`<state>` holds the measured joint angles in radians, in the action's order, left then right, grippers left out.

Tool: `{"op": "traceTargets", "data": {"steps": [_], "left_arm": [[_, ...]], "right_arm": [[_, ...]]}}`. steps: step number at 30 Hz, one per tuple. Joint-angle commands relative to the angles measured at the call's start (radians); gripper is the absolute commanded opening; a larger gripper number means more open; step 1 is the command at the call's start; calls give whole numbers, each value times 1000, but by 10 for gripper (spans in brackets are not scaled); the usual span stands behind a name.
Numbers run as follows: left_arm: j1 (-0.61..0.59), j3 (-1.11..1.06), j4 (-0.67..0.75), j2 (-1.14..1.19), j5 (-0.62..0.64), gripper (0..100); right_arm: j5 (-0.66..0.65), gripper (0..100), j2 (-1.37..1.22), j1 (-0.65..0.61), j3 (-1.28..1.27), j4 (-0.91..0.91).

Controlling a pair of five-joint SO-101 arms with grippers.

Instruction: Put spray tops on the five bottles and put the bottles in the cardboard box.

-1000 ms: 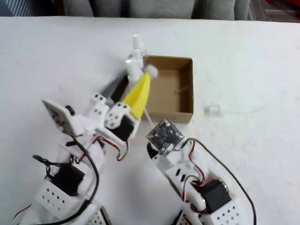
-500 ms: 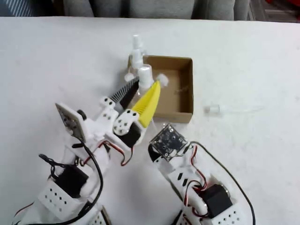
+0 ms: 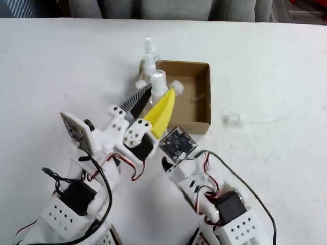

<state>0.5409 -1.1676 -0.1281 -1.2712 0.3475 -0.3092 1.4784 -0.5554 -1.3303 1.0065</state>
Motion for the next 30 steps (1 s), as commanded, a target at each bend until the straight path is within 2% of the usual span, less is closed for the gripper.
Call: {"op": "traceTargets", "data": {"steps": [1,15,28,30], "left_arm": [[16,-2,25,-25,-9,21],[48,-14,28,-18,-15,21],[67,-52,26,-25,-18,21],[87,-80,34,-25,-55,21]], "right_arm": [[26,16,31,24,20,-28],[29,16,44,-22,18,1],[34,16,44,-16,20,-2],[35,16,44,-16,20,-2]]}}
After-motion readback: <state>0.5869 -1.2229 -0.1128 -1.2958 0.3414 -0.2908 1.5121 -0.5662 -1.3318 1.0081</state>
